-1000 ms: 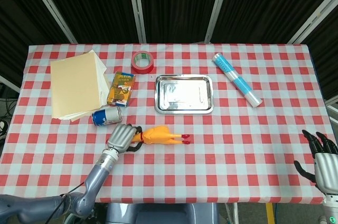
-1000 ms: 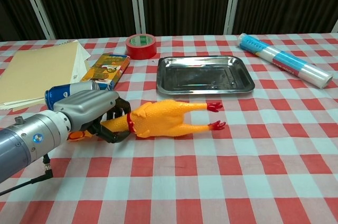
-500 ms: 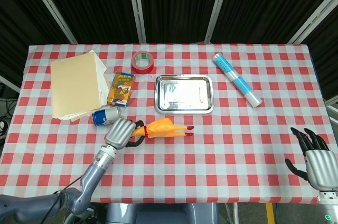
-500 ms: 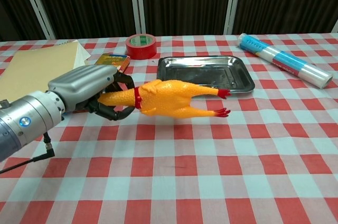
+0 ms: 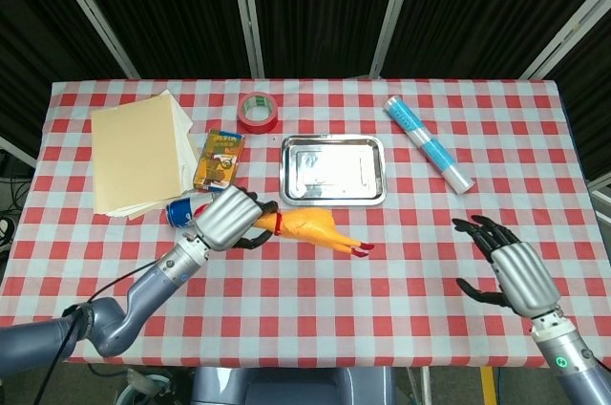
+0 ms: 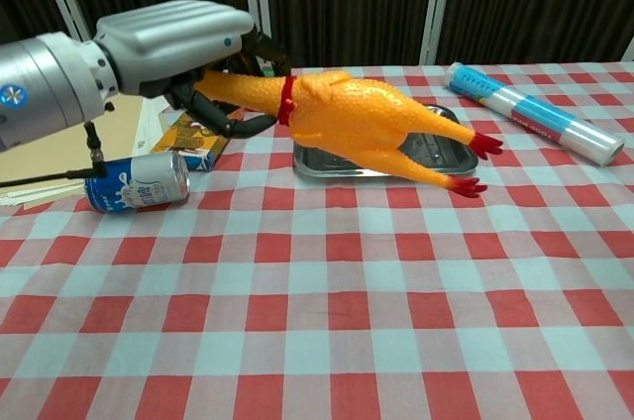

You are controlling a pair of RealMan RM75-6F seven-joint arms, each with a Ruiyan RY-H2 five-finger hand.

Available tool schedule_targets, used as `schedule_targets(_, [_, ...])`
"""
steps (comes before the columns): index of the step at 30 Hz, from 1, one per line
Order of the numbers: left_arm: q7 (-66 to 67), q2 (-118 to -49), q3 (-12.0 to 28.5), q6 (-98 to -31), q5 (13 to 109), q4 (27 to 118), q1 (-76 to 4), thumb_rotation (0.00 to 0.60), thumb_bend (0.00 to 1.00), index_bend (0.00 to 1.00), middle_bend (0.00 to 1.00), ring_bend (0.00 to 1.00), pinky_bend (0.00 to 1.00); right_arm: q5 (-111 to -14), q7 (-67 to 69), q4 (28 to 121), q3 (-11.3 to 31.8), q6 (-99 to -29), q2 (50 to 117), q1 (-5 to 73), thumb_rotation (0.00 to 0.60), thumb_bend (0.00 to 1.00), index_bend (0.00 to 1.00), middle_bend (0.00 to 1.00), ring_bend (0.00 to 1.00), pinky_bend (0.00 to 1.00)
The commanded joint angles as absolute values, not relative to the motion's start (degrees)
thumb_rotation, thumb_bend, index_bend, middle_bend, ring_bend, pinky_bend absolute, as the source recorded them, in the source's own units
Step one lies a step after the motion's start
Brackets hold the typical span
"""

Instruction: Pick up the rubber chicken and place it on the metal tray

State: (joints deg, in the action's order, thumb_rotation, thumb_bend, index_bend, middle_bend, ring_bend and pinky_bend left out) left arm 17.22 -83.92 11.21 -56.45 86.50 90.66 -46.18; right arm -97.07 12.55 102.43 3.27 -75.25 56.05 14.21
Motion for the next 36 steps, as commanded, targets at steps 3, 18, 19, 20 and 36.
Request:
schedule_targets(3, [20.43, -80.64, 14.26, -50.93, 81.82, 95.95, -49.95, 0.600, 0.71, 0.66, 0.73, 0.63, 0.70, -95.88, 18.81, 105.91, 4.35, -68.79, 54.28, 19.36, 0.600, 0.27, 0.12, 0.24, 0.15, 0.24])
schedule_targets(18, [31.38, -82.63, 16.47, -44.45, 65.74, 98.91, -58.06, 0.600, 0.71, 0.66, 0.73, 0.63, 0.70, -84.34, 25.63, 107.28, 7.01, -53.64, 55.51, 28.65, 0.600, 0.27, 0.12, 0.24, 0.16, 0.25])
schedule_targets(19, [32.46, -82.80, 16.32, -44.35, 64.57, 98.90, -58.65, 0.600, 0.71, 0.66, 0.73, 0.63, 0.70, -83.49, 25.30, 107.18, 7.27, -53.12, 55.64, 29.04, 0.600, 0.27, 0.12, 0.24, 0.16, 0.25])
schedule_targets(20, [33.25, -82.95, 16.19, -44.25, 63.70, 98.90, -59.09, 0.600, 0.71, 0.66, 0.73, 0.63, 0.70, -82.91, 25.14, 107.19, 7.43, -52.77, 55.70, 29.29, 0.600, 0.27, 0.11, 0.23, 0.16, 0.25])
schedule_targets(36, [44.50, -89.72, 15.38, -52.19, 50.35, 98.82, -65.77, 0.600, 0.70, 0.66, 0.74, 0.64, 0.70, -76.71, 19.69, 109.56, 7.68, -48.46, 55.83, 32.00, 0.600, 0.27, 0.02, 0.17, 0.14, 0.25])
